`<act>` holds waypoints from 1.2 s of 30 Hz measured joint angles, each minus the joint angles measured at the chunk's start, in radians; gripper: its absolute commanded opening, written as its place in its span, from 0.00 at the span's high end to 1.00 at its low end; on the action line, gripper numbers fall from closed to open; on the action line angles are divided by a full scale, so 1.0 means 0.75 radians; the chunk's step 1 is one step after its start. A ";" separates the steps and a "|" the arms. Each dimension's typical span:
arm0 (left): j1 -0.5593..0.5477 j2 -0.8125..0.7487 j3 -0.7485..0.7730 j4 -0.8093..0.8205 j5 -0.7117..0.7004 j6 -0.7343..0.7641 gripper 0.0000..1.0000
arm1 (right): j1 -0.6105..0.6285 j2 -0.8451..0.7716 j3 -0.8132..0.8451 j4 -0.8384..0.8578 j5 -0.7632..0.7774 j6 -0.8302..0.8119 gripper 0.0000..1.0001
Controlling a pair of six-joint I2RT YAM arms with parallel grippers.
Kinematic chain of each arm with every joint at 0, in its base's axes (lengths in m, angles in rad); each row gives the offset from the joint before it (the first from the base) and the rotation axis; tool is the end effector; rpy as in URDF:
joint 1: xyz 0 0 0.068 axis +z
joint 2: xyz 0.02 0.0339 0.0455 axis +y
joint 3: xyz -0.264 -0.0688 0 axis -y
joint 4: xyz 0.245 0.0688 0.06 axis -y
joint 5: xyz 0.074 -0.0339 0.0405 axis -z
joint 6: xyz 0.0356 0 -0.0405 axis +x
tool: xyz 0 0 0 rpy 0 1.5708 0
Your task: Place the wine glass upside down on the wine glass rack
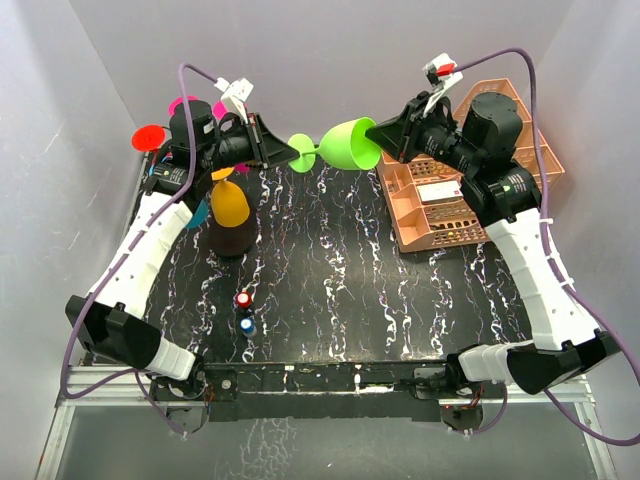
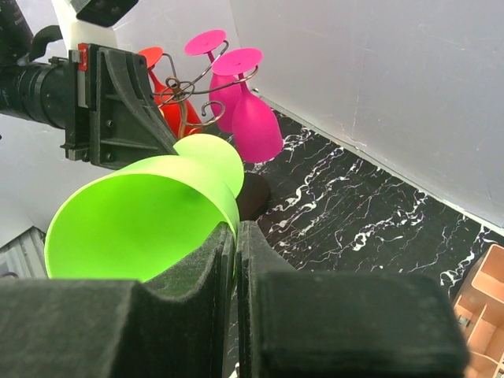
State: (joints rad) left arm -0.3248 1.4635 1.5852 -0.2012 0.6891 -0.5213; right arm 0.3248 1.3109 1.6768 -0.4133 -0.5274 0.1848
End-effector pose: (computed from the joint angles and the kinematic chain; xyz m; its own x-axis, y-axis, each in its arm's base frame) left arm 0.3044 -0.1264 0.4572 -0.4871 -0.2416 -0.8393 0.6970 0.4715 -0.5402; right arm 0.2446 0.1013 0.5074 -0.1824 0.1061 -0.9775 -0.7311 0.6501 0.2070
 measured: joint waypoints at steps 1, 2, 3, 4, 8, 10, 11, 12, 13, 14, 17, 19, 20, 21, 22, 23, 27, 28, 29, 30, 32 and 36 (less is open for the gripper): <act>0.000 -0.001 0.000 0.001 -0.002 -0.005 1.00 | 0.000 0.000 -0.002 0.001 -0.002 0.000 0.92; 0.000 -0.001 0.000 0.001 -0.005 -0.007 1.00 | -0.001 -0.001 -0.007 0.004 -0.004 -0.002 0.90; 0.000 -0.001 0.000 -0.001 -0.007 -0.009 1.00 | 0.001 -0.001 -0.008 0.005 -0.004 -0.004 0.87; 0.000 -0.001 0.000 0.000 -0.008 -0.010 1.00 | 0.001 -0.001 -0.010 0.008 -0.005 -0.007 0.84; 0.000 -0.001 0.000 -0.008 -0.041 0.006 1.00 | -0.001 -0.004 -0.032 0.018 -0.004 -0.031 0.70; 0.003 -0.001 0.000 -0.021 -0.056 0.019 1.00 | -0.003 -0.005 -0.043 0.020 -0.004 -0.048 0.64; 0.003 -0.001 0.000 -0.028 -0.065 0.027 1.00 | -0.005 -0.007 -0.050 0.019 -0.005 -0.062 0.61; 0.004 -0.001 0.000 -0.037 -0.071 0.034 1.00 | -0.009 -0.007 -0.052 0.017 -0.005 -0.074 0.58; 0.008 -0.001 0.001 -0.046 -0.074 0.041 1.00 | -0.013 -0.007 -0.052 0.018 -0.005 -0.087 0.56; 0.012 -0.002 0.001 -0.053 -0.078 0.045 1.00 | -0.019 -0.007 -0.052 0.017 -0.006 -0.102 0.54; 0.025 -0.003 0.010 -0.081 -0.099 0.078 1.00 | -0.037 -0.024 -0.069 0.017 -0.010 -0.145 0.49; 0.033 -0.006 0.026 -0.115 -0.134 0.132 1.00 | -0.054 -0.038 -0.075 0.006 -0.010 -0.173 0.44; 0.035 -0.006 0.039 -0.135 -0.156 0.160 1.00 | -0.065 -0.045 -0.076 0.000 -0.010 -0.186 0.43; 0.037 -0.006 0.059 -0.157 -0.185 0.197 1.00 | -0.076 -0.053 -0.076 -0.007 -0.009 -0.197 0.43; 0.038 -0.007 0.080 -0.175 -0.217 0.237 1.00 | -0.086 -0.063 -0.076 -0.013 -0.009 -0.208 0.43; 0.038 -0.007 0.104 -0.195 -0.249 0.280 1.00 | -0.094 -0.069 -0.076 -0.017 -0.009 -0.215 0.42; 0.038 -0.020 0.187 -0.251 -0.381 0.461 1.00 | -0.123 -0.101 -0.079 -0.042 0.012 -0.243 0.40; 0.038 -0.024 0.203 -0.261 -0.408 0.501 1.00 | -0.124 -0.108 -0.086 -0.042 0.023 -0.252 0.39; 0.038 -0.027 0.220 -0.271 -0.444 0.550 1.00 | -0.127 -0.112 -0.096 -0.042 0.034 -0.261 0.38; 0.038 -0.028 0.238 -0.279 -0.476 0.596 1.00 | -0.128 -0.114 -0.106 -0.041 0.046 -0.275 0.37; 0.038 -0.028 0.272 -0.294 -0.540 0.694 1.00 | -0.129 -0.112 -0.138 -0.038 0.076 -0.306 0.35; 0.026 -0.028 0.327 -0.306 -0.652 0.886 1.00 | -0.129 -0.078 -0.223 -0.039 0.123 -0.388 0.31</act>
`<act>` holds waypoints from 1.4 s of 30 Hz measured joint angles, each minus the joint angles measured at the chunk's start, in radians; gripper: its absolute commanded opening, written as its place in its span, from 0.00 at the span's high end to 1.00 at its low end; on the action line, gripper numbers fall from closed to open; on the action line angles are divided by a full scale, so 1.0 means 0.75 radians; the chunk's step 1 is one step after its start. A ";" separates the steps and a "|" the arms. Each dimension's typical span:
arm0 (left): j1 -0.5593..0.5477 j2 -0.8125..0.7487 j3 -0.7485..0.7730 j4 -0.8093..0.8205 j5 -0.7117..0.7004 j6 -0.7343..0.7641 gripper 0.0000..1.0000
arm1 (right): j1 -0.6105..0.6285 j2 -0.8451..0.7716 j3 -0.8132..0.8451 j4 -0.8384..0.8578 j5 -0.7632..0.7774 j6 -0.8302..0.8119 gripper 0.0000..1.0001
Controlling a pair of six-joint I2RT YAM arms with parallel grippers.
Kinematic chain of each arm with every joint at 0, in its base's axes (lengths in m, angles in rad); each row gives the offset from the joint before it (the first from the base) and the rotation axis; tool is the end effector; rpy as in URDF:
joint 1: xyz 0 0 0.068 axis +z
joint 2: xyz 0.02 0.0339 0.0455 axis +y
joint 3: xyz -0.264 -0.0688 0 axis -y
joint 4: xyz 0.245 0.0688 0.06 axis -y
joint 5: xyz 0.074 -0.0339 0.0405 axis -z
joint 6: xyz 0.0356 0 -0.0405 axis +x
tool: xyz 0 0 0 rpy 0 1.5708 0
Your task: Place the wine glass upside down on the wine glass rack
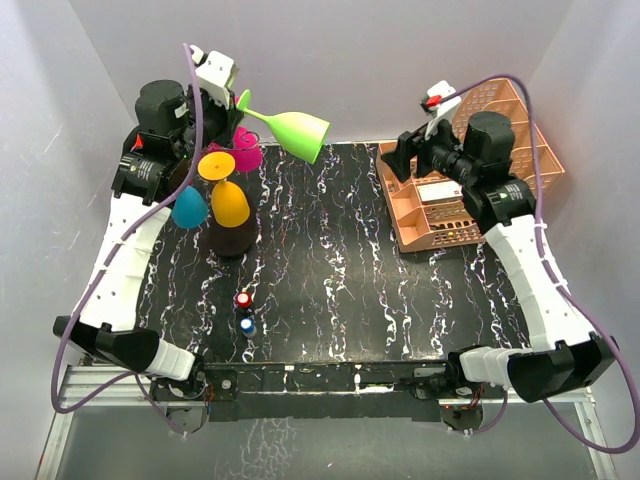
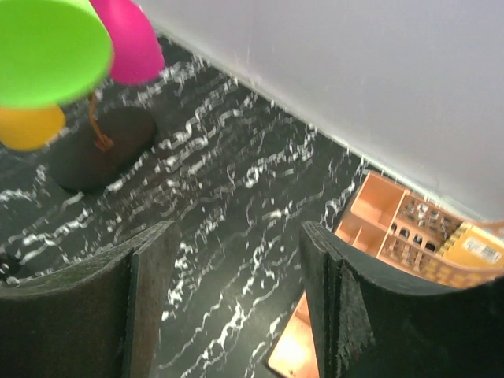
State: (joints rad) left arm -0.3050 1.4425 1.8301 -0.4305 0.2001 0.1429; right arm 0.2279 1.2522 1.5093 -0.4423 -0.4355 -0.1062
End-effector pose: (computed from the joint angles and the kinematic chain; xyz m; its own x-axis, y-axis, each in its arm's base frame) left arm 0.2832 -0.0966 0.5188 0.0284 0.1374 -0.9901 0.4846 0.8644 0.1338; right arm 0.2533 0.0742 0.4650 -0.1138 -0.1251 -0.9856 -0.6244 0.7807 -0.0269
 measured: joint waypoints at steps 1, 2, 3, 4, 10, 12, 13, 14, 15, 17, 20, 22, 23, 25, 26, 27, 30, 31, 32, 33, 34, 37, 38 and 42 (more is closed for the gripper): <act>-0.006 0.002 0.014 -0.001 -0.026 0.051 1.00 | 0.000 0.010 -0.037 0.003 0.012 -0.028 0.30; -0.014 0.004 0.027 0.002 -0.051 0.095 1.00 | 0.000 0.017 -0.071 0.004 0.020 -0.047 0.29; -0.021 0.005 0.036 0.005 -0.071 0.127 1.00 | 0.000 0.021 -0.111 0.003 0.027 -0.069 0.28; -0.034 0.010 0.049 0.009 -0.101 0.173 1.00 | 0.000 0.022 -0.156 0.008 0.031 -0.090 0.27; -0.114 0.070 0.072 0.067 -0.267 0.352 1.00 | -0.002 0.018 -0.368 0.045 0.055 -0.185 0.24; -0.133 0.103 0.073 0.093 -0.325 0.406 1.00 | -0.015 0.006 -0.438 0.080 0.051 -0.202 0.23; -0.141 0.122 0.073 0.104 -0.356 0.432 1.00 | -0.026 -0.002 -0.464 0.092 0.038 -0.206 0.23; -0.148 0.140 0.073 0.116 -0.387 0.461 1.00 | -0.042 -0.007 -0.484 0.100 0.020 -0.207 0.23; -0.152 0.155 0.072 0.127 -0.418 0.487 1.00 | -0.057 -0.010 -0.497 0.109 0.005 -0.207 0.23; -0.165 0.177 0.065 0.149 -0.476 0.544 1.00 | -0.082 -0.018 -0.513 0.122 -0.022 -0.208 0.23; -0.177 0.187 0.042 0.175 -0.546 0.617 1.00 | -0.099 -0.032 -0.531 0.147 -0.049 -0.208 0.23; -0.186 0.188 0.027 0.191 -0.581 0.660 1.00 | -0.099 -0.040 -0.543 0.165 -0.063 -0.209 0.23; -0.192 0.188 0.020 0.202 -0.601 0.685 1.00 | -0.098 -0.042 -0.548 0.169 -0.070 -0.210 0.23; -0.200 0.188 0.002 0.218 -0.624 0.720 1.00 | -0.098 -0.043 -0.551 0.170 -0.081 -0.210 0.23; -0.203 0.188 -0.010 0.224 -0.637 0.739 1.00 | -0.098 -0.043 -0.552 0.171 -0.082 -0.211 0.23; -0.207 0.188 -0.023 0.227 -0.647 0.755 1.00 | -0.098 -0.043 -0.552 0.173 -0.082 -0.211 0.23; -0.210 0.187 -0.063 0.230 -0.675 0.798 1.00 | -0.098 -0.043 -0.552 0.176 -0.087 -0.211 0.23; -0.210 0.188 -0.072 0.230 -0.681 0.808 1.00 | -0.098 -0.043 -0.552 0.176 -0.089 -0.211 0.23; -0.211 0.188 -0.083 0.232 -0.687 0.817 1.00 | -0.098 -0.043 -0.552 0.176 -0.092 -0.211 0.23; -0.212 0.187 -0.091 0.231 -0.692 0.826 1.00 | -0.098 -0.043 -0.552 0.176 -0.093 -0.211 0.23; -0.212 0.187 -0.100 0.234 -0.696 0.832 1.00 | -0.098 -0.043 -0.552 0.176 -0.095 -0.211 0.23; -0.213 0.187 -0.112 0.234 -0.704 0.849 1.00 | -0.099 -0.043 -0.552 0.176 -0.100 -0.211 0.23; -0.214 0.187 -0.114 0.234 -0.706 0.857 1.00 | -0.099 -0.043 -0.553 0.176 -0.103 -0.211 0.23; -0.216 0.185 -0.129 0.234 -0.709 0.878 1.00 | -0.099 -0.043 -0.561 0.177 -0.111 -0.211 0.23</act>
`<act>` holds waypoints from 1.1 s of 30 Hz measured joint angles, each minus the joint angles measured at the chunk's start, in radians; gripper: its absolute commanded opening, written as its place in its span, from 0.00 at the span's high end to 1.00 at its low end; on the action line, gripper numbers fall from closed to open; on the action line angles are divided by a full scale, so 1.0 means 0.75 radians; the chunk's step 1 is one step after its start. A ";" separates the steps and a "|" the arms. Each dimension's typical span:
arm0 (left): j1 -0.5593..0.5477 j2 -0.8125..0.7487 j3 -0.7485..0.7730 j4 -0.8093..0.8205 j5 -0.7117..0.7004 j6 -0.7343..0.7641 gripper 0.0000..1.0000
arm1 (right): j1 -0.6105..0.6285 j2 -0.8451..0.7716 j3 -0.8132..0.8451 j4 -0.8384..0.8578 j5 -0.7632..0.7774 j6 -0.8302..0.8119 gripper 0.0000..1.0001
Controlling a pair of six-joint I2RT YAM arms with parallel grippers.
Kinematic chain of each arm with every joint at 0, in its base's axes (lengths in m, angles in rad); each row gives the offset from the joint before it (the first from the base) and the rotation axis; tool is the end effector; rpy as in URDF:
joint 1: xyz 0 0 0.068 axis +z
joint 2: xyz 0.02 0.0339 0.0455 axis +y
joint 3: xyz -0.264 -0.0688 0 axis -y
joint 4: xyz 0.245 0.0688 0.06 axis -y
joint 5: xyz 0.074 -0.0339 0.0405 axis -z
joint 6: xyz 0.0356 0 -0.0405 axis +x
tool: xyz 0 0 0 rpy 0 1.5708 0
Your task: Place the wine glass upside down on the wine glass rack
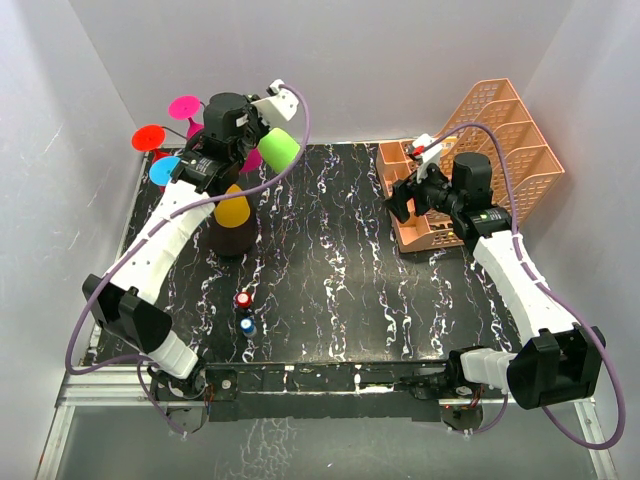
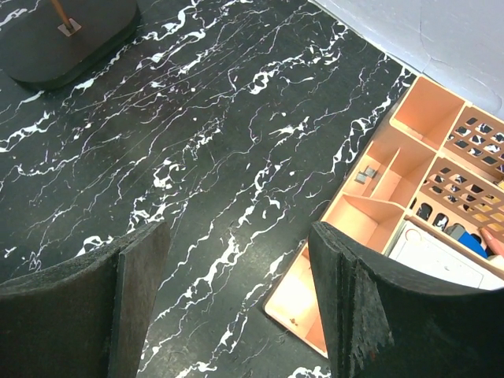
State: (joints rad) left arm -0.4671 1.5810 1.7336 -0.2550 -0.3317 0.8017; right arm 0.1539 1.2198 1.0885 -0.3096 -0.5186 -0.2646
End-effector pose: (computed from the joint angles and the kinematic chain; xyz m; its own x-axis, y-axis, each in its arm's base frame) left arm 0.3292 -0.1530 0.4630 0.0346 0.7434 -0.6679 0.1605 0.6555 0.7379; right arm 0.2689 0.0596 0.3440 -0.2564 -0.2696 -0.9282 -0.6663 0.7449 -0.0323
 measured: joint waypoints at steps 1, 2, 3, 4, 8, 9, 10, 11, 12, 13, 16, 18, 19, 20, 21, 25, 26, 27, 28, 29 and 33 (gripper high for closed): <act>0.000 -0.001 -0.004 -0.004 -0.001 0.008 1.00 | 0.000 0.000 -0.003 0.000 -0.002 -0.001 0.23; 0.000 -0.002 -0.008 -0.006 -0.001 0.015 1.00 | 0.000 0.000 -0.006 0.001 -0.003 0.000 0.23; 0.000 -0.004 -0.015 -0.006 -0.001 0.021 1.00 | 0.000 0.000 -0.007 -0.001 -0.006 0.000 0.23; 0.000 -0.007 -0.021 -0.009 -0.002 0.026 1.00 | 0.000 0.000 -0.008 0.000 -0.006 0.000 0.23; 0.000 -0.012 -0.038 -0.012 -0.008 0.047 1.00 | -0.003 0.000 -0.008 0.000 -0.011 0.000 0.23; 0.000 -0.014 -0.043 -0.014 -0.010 0.050 1.00 | -0.004 0.000 -0.008 0.000 -0.012 -0.001 0.23; 0.000 -0.016 -0.046 -0.019 -0.012 0.055 1.00 | -0.006 0.000 -0.008 0.001 -0.012 -0.001 0.23; 0.000 -0.016 -0.047 -0.023 -0.014 0.058 1.00 | -0.007 0.000 -0.008 0.001 -0.012 -0.001 0.23; -0.001 -0.019 -0.050 -0.025 -0.017 0.063 1.00 | -0.008 0.000 -0.008 0.000 -0.012 -0.001 0.23; -0.001 -0.026 -0.060 -0.028 -0.023 0.068 1.00 | -0.008 0.000 -0.008 0.000 -0.012 -0.001 0.23; -0.003 -0.036 -0.069 -0.043 -0.037 0.075 1.00 | -0.009 0.000 -0.008 0.000 -0.017 -0.001 0.22; -0.003 -0.043 -0.080 -0.044 -0.044 0.081 1.00 | -0.009 0.000 -0.008 0.001 -0.021 -0.001 0.22; -0.004 -0.048 -0.086 -0.049 -0.048 0.083 1.00 | -0.009 0.000 -0.008 0.000 -0.022 -0.001 0.22; -0.004 -0.051 -0.090 -0.057 -0.052 0.085 1.00 | -0.009 0.000 -0.008 0.000 -0.023 -0.001 0.22; -0.004 -0.053 -0.091 -0.062 -0.057 0.088 1.00 | -0.010 0.000 -0.008 0.000 -0.026 -0.001 0.22; -0.005 -0.065 -0.092 -0.073 -0.068 0.094 1.00 | -0.015 0.000 -0.008 0.000 -0.037 -0.001 0.22; -0.005 -0.070 -0.094 -0.079 -0.070 0.094 1.00 | -0.016 0.000 -0.008 0.000 -0.040 -0.001 0.22; -0.005 -0.076 -0.096 -0.085 -0.072 0.095 1.00 | -0.016 0.000 -0.008 0.000 -0.042 -0.001 0.22; -0.006 -0.082 -0.098 -0.089 -0.073 0.097 1.00 | -0.017 0.000 -0.008 0.000 -0.043 -0.001 0.22; -0.006 -0.087 -0.098 -0.092 -0.076 0.098 1.00 | -0.017 0.000 -0.008 0.000 -0.046 -0.001 0.22; -0.006 -0.101 -0.098 -0.107 -0.087 0.103 1.00 | -0.017 0.000 -0.008 -0.001 -0.056 -0.001 0.21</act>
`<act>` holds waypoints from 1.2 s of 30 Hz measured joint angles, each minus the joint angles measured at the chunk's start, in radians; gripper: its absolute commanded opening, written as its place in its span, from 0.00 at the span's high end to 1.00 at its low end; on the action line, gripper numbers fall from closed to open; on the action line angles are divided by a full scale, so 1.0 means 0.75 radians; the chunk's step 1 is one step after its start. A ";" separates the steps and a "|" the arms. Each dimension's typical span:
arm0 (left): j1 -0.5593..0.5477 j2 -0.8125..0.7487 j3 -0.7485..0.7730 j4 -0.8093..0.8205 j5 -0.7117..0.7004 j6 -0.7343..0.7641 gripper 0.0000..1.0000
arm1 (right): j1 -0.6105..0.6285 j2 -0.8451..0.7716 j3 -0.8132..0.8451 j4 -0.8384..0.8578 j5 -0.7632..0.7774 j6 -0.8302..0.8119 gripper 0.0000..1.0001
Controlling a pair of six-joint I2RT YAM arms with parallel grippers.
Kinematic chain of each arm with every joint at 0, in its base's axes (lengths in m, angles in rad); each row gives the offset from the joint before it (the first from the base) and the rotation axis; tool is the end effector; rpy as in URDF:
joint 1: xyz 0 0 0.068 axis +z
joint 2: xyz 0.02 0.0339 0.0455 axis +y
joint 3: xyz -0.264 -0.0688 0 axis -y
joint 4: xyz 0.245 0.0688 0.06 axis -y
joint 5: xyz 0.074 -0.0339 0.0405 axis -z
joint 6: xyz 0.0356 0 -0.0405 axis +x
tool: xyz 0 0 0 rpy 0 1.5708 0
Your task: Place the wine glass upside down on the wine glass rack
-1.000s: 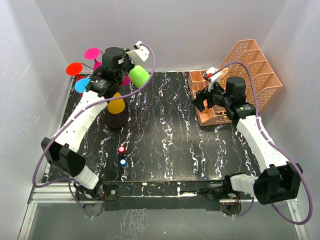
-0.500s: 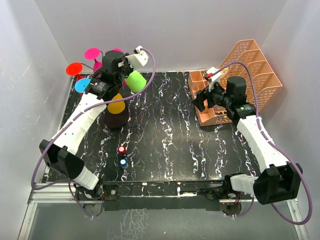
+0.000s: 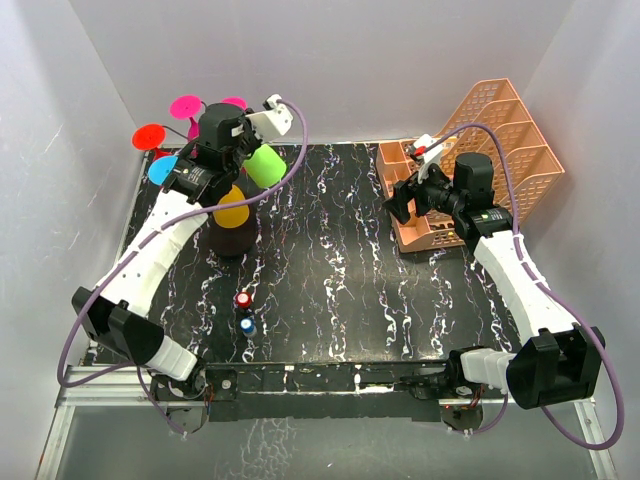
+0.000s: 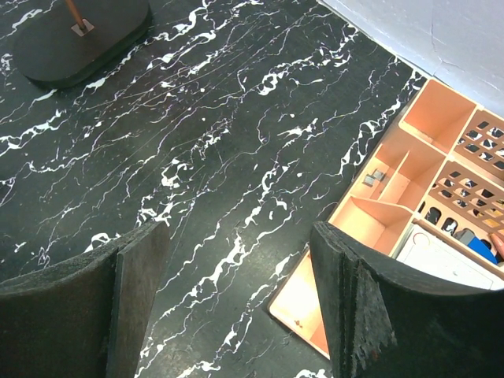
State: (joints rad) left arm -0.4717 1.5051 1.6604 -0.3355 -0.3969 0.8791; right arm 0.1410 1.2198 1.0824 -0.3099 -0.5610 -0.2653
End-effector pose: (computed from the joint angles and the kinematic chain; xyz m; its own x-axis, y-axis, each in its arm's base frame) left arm 0.3096 -0.1425 0.4550 -0.0400 0.8178 -0.5742 0.1742 0.5715 0.8019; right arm 0.2687 0.0573 0.3422 -0.2575 -0.2608 -0.9304 -0.6854 0.7280 -0.0143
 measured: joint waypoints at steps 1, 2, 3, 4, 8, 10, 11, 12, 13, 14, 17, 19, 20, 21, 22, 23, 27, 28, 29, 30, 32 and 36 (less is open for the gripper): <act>0.000 -0.002 0.000 -0.006 -0.001 0.002 1.00 | 0.000 0.000 0.000 0.000 -0.002 0.000 0.21; -0.001 -0.003 -0.001 -0.012 -0.002 0.005 1.00 | 0.000 0.000 0.000 0.000 -0.006 0.000 0.21; -0.002 -0.005 -0.003 -0.014 -0.002 0.007 1.00 | 0.000 0.000 0.000 0.000 -0.009 0.000 0.21; -0.003 -0.008 -0.006 -0.016 -0.003 0.009 1.00 | -0.001 0.000 0.000 0.000 -0.011 0.000 0.21; -0.005 -0.015 -0.015 -0.036 -0.004 0.020 1.00 | -0.006 0.000 0.000 0.000 -0.020 0.000 0.21; -0.006 -0.015 -0.015 -0.045 -0.003 0.024 1.00 | -0.008 0.000 0.000 0.000 -0.020 0.000 0.20; -0.006 -0.015 -0.015 -0.050 -0.003 0.024 1.00 | -0.009 0.000 0.000 -0.001 -0.020 0.000 0.20; -0.008 -0.015 -0.015 -0.054 -0.001 0.025 1.00 | -0.009 0.000 0.000 -0.001 -0.020 0.000 0.20; -0.010 -0.016 -0.015 -0.057 0.002 0.025 1.00 | -0.009 0.000 0.000 -0.001 -0.021 0.000 0.20; -0.012 -0.016 -0.015 -0.060 0.006 0.025 1.00 | -0.009 0.000 0.000 -0.001 -0.022 0.000 0.20; -0.020 -0.017 -0.015 -0.079 0.021 0.025 1.00 | -0.009 0.000 0.000 -0.001 -0.025 0.000 0.20; -0.026 -0.017 -0.015 -0.093 0.028 0.025 1.00 | -0.010 0.000 0.000 -0.001 -0.025 0.000 0.20; -0.028 -0.017 -0.015 -0.100 0.029 0.026 1.00 | -0.010 0.000 0.000 -0.001 -0.025 0.000 0.20; -0.029 -0.017 -0.015 -0.107 0.033 0.026 1.00 | -0.012 0.000 0.000 -0.001 -0.026 0.000 0.20; -0.031 -0.017 -0.015 -0.112 0.035 0.027 1.00 | -0.013 0.000 0.000 -0.001 -0.027 0.000 0.20; -0.032 -0.017 -0.015 -0.116 0.037 0.030 1.00 | -0.015 0.000 0.000 -0.001 -0.028 0.000 0.20; -0.037 -0.017 -0.015 -0.128 0.041 0.031 1.00 | -0.018 0.000 0.000 -0.001 -0.029 0.000 0.19; -0.038 -0.017 -0.015 -0.132 0.042 0.031 1.00 | -0.018 0.000 0.000 -0.001 -0.030 0.000 0.19; -0.039 -0.017 -0.015 -0.134 0.043 0.031 1.00 | -0.018 0.000 0.000 -0.001 -0.030 0.000 0.19; -0.040 -0.017 -0.015 -0.136 0.045 0.031 1.00 | -0.018 0.000 0.000 -0.001 -0.031 0.000 0.19; -0.041 -0.017 -0.015 -0.144 0.050 0.030 1.00 | -0.019 0.000 0.000 -0.001 -0.032 0.000 0.19; -0.046 -0.017 -0.015 -0.164 0.063 0.029 1.00 | -0.025 0.000 0.000 -0.001 -0.035 0.000 0.19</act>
State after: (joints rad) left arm -0.5060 1.4921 1.6493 -0.4583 -0.3496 0.9009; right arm 0.1219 1.2198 1.0824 -0.3103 -0.5873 -0.2653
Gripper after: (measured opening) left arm 0.025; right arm 0.809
